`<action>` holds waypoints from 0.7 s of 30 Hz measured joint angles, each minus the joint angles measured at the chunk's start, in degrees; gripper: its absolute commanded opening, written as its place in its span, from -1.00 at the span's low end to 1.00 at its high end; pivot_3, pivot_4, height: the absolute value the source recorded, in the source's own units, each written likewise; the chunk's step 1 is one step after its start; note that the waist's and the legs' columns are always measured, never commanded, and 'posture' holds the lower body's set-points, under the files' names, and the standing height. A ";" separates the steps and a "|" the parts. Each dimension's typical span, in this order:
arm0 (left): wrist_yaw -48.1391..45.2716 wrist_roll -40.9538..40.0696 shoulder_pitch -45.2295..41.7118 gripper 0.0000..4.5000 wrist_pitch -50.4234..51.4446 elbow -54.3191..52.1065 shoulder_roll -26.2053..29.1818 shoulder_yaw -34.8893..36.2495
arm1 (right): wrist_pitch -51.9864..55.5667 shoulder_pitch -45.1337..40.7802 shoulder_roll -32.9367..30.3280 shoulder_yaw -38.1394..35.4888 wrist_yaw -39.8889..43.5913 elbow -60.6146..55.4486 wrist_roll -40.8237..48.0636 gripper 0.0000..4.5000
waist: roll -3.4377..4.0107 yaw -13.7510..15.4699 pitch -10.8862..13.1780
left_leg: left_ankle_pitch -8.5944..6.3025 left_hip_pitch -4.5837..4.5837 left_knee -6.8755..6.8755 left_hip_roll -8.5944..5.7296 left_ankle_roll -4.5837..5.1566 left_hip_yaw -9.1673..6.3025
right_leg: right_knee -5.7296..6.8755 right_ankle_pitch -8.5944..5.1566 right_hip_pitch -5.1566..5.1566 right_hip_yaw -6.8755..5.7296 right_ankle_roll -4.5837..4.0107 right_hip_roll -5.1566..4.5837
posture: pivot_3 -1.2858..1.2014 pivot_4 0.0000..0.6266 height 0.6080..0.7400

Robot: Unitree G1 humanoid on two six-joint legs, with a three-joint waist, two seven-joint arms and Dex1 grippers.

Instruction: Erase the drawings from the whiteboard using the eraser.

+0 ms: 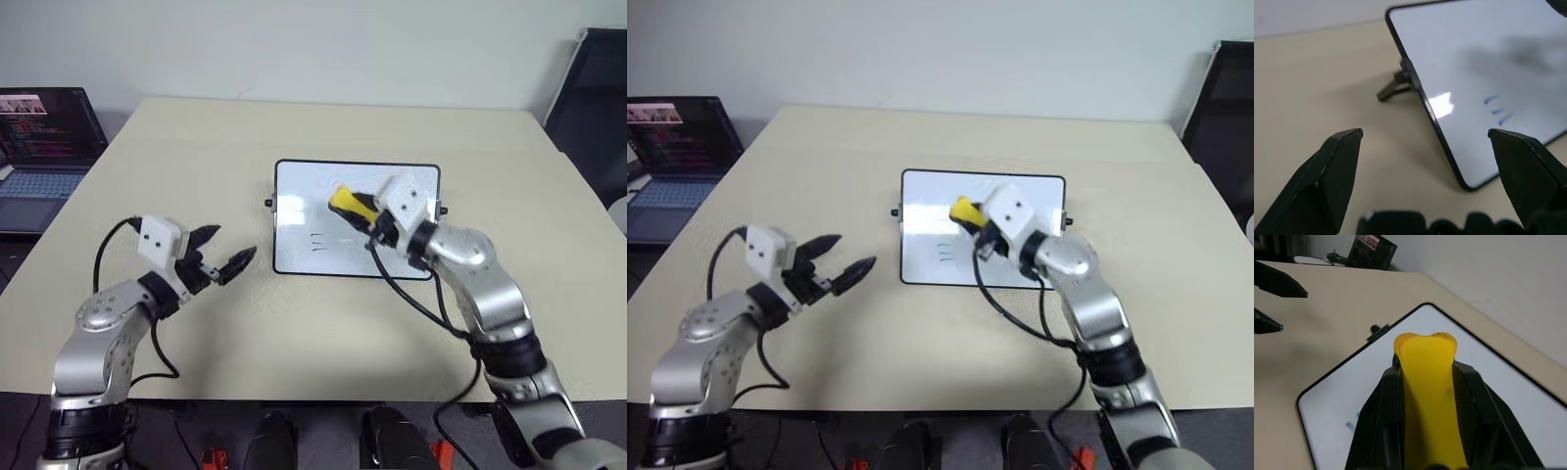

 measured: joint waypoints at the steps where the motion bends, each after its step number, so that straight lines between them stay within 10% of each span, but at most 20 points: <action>1: -0.76 -0.06 0.61 1.00 -0.43 -0.10 0.11 -0.05 | 0.44 1.90 -0.32 -0.03 -0.03 -1.32 0.21 -0.55 | 0.00 0.02 0.00 | 0.00 0.00 0.00 0.00 0.00 0.01 | 0.00 -0.03 -0.01 0.00 -0.04 0.00 | 0.03 -0.52 1.00; 21: -4.86 0.01 3.55 1.00 -4.56 -1.24 0.94 -0.87 | -6.75 16.59 -2.13 2.17 -1.89 -7.76 1.45 -0.55 | -0.04 0.02 -0.02 | 0.01 0.16 0.10 -0.01 -0.01 0.14 | -0.01 -0.12 0.08 0.08 -0.33 -0.05 | 0.03 -0.52 1.00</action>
